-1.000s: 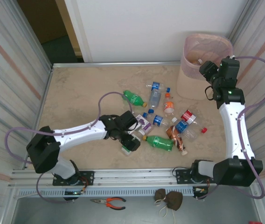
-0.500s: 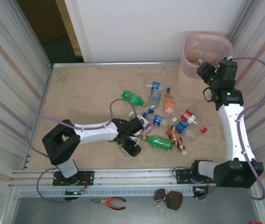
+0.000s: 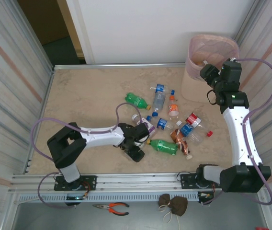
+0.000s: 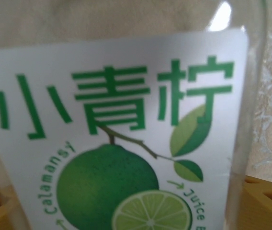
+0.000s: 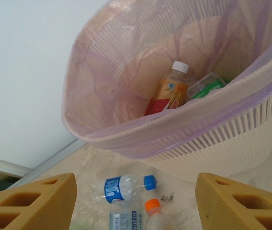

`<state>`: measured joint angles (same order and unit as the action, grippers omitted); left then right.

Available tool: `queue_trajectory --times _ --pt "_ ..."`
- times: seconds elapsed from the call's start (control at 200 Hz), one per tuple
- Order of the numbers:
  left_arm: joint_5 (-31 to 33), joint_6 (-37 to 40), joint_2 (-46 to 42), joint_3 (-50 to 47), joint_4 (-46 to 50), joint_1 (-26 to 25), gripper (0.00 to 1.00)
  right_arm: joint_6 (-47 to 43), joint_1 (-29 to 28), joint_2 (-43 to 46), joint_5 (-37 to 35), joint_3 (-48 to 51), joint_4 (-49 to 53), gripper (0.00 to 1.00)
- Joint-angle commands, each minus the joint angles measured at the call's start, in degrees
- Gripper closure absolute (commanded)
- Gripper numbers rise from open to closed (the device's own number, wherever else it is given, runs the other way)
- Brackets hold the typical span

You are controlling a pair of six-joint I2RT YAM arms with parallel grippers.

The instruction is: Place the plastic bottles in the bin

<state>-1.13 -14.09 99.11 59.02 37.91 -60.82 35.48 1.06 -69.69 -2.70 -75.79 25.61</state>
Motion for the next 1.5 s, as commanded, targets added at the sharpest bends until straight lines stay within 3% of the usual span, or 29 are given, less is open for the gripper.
queue_trajectory --times 0.0,0.937,1.258,1.493 --pt "0.66 -2.08 -0.91 -0.49 5.06 -1.34 0.13 -0.04 -0.66 0.57 0.59 0.11 -0.19 0.35" --pt "4.48 -3.96 -6.27 -3.01 8.21 -1.4 0.35 -0.33 -0.91 1.39 0.19 0.25 0.06 0.35" --pt "-0.79 -2.05 -19.0 -7.07 2.88 8.3 0.36 -1.29 -1.06 3.35 4.92 0.33 -1.58 0.35" --pt "-16.24 0.61 -32.68 -11.71 -13.36 21.91 0.36 -2.12 -1.23 5.08 14.31 1.35 -6.82 0.35"
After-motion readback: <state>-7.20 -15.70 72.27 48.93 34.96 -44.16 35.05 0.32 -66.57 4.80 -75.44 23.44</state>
